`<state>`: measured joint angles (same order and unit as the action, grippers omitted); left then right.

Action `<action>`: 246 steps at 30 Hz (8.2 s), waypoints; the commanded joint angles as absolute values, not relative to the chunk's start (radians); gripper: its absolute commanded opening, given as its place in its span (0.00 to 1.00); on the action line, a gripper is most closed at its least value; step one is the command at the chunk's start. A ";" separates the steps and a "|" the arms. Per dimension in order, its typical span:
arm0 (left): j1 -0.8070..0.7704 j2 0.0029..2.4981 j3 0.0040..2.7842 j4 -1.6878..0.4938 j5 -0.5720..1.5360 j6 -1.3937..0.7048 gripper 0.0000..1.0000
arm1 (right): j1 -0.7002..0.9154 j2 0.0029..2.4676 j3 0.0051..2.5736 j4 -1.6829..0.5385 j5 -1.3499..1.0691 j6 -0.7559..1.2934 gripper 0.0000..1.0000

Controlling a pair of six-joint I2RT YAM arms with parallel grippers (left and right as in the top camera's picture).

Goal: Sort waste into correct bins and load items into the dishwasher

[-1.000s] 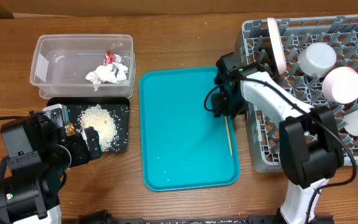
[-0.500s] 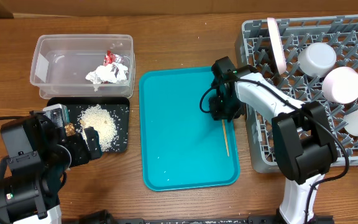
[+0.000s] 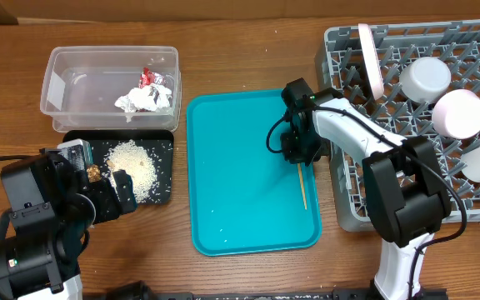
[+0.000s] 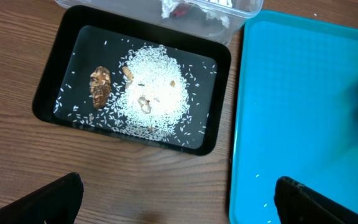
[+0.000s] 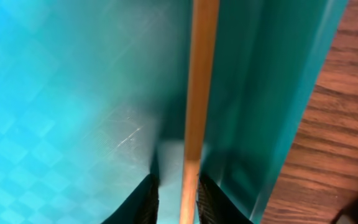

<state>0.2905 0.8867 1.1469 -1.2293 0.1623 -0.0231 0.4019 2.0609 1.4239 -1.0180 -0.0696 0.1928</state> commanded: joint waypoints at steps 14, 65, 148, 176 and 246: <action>0.298 0.882 1.147 -1.226 0.176 -0.030 1.00 | 0.411 2.104 1.413 -1.032 -0.072 0.218 0.04; 0.298 0.882 1.147 -1.227 0.176 -0.030 1.00 | 0.130 1.652 1.353 -1.121 -0.001 -0.155 0.04; 0.298 0.882 1.147 -1.227 0.176 -0.030 1.00 | 0.049 0.752 1.134 -1.242 -0.211 -0.026 1.00; 0.298 0.882 1.147 -1.227 0.176 -0.030 1.00 | 0.053 0.258 0.421 -0.424 -0.192 -0.029 1.00; 0.298 0.881 1.147 -1.227 0.177 -0.030 1.00 | 0.006 0.003 0.008 -0.082 -0.030 -0.022 1.00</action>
<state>0.2905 0.8867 1.1465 -1.2293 0.1650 -0.0227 0.0128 0.0120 0.0185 -0.0898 -0.0429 -0.0261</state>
